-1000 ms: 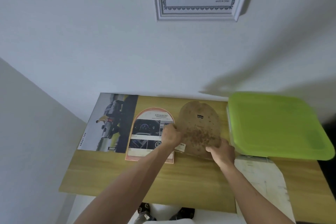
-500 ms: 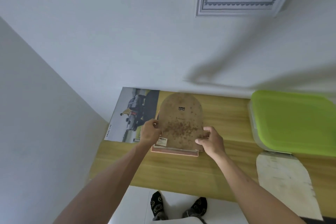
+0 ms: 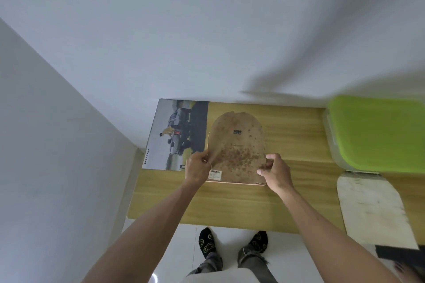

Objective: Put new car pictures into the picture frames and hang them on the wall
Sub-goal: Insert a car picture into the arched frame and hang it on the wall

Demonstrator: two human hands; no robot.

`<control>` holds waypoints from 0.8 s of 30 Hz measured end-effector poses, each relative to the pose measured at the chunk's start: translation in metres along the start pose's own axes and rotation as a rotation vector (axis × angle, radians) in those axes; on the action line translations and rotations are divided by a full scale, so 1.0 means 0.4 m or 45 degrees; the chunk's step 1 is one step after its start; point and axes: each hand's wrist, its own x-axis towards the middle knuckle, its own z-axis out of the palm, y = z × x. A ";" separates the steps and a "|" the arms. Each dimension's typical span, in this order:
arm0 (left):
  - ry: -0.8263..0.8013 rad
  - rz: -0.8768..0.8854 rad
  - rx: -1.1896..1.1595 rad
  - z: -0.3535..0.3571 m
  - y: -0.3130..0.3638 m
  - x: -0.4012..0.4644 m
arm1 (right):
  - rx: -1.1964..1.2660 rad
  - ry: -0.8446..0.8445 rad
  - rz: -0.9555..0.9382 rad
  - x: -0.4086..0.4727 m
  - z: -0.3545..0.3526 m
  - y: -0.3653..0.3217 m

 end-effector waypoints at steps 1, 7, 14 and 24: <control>-0.001 0.003 0.013 -0.001 -0.002 0.000 | -0.004 0.003 0.011 -0.001 0.003 0.002; 0.029 -0.055 -0.072 0.000 -0.011 0.004 | -0.015 0.037 0.032 -0.005 0.017 -0.003; 0.059 -0.033 -0.125 -0.003 -0.017 0.000 | -0.096 0.051 0.026 -0.005 0.025 -0.011; 0.062 -0.084 -0.037 0.010 -0.039 -0.005 | -0.182 0.007 0.049 -0.012 0.022 -0.019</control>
